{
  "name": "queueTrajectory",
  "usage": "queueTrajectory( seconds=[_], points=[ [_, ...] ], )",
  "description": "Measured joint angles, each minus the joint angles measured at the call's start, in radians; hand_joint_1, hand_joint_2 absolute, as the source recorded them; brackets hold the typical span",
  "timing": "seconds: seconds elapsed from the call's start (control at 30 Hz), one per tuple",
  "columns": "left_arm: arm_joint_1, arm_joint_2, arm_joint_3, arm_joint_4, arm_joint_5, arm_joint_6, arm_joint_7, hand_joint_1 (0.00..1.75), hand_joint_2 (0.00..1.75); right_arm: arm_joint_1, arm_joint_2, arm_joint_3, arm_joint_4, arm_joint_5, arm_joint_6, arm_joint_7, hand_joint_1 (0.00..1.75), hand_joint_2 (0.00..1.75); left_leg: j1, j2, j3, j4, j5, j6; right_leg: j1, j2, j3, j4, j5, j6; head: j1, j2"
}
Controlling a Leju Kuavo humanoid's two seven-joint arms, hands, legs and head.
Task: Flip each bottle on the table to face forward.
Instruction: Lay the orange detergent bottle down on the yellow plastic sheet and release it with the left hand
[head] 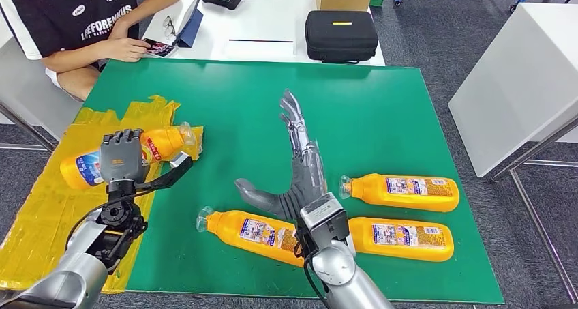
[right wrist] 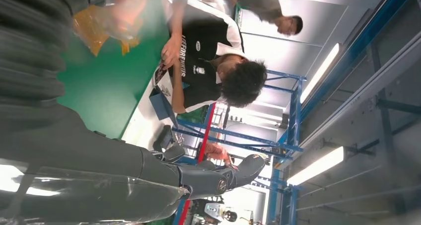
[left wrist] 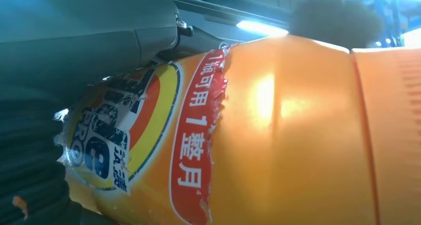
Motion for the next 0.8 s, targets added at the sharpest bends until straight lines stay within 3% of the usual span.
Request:
queueTrajectory(
  seconds=[0.2, 0.4, 0.63, 0.77, 0.8],
  points=[
    [0.000, 0.001, -0.026, 0.036, 0.000, -0.088, 0.002, 1.75, 1.75, -0.001, 0.000, 0.000, 0.009, 0.002, 0.011, -0.003, 0.00, 1.75, 0.000, 0.000, 0.000, 0.000, 0.000, 0.000, 0.000, 0.000, 0.000, 0.000, 0.000, 0.000, 0.000, 0.000],
    [-0.006, 0.000, -0.025, 0.066, 0.000, -0.278, 0.011, 1.75, 1.75, -0.004, 0.000, -0.001, 0.013, 0.011, 0.023, -0.003, 0.00, 1.75, 0.000, 0.000, 0.000, 0.000, 0.000, 0.000, 0.000, 0.000, 0.000, 0.000, 0.000, 0.000, 0.000, 0.000],
    [-0.018, 0.000, -0.015, 0.079, 0.000, -0.336, -0.013, 1.75, 1.75, -0.009, 0.000, -0.001, 0.021, 0.014, 0.030, -0.003, 0.00, 1.75, 0.000, 0.000, 0.001, 0.000, 0.000, 0.000, 0.000, 0.000, 0.001, 0.000, 0.000, 0.000, 0.000, 0.000],
    [-0.018, 0.000, -0.008, 0.083, 0.000, -0.340, -0.009, 0.00, 1.75, -0.010, 0.000, 0.000, 0.025, 0.015, 0.031, -0.002, 0.00, 1.75, 0.000, 0.000, 0.002, 0.000, 0.001, -0.001, 0.000, 0.000, 0.001, 0.000, 0.000, 0.000, 0.000, 0.000],
    [-0.018, 0.000, -0.006, 0.084, 0.000, -0.336, -0.001, 0.00, 1.75, -0.010, 0.000, 0.000, 0.026, 0.015, 0.032, -0.001, 0.00, 1.75, 0.000, 0.000, 0.002, 0.000, 0.001, -0.001, 0.000, 0.000, 0.002, 0.000, 0.000, 0.000, 0.000, 0.000]
  ],
)
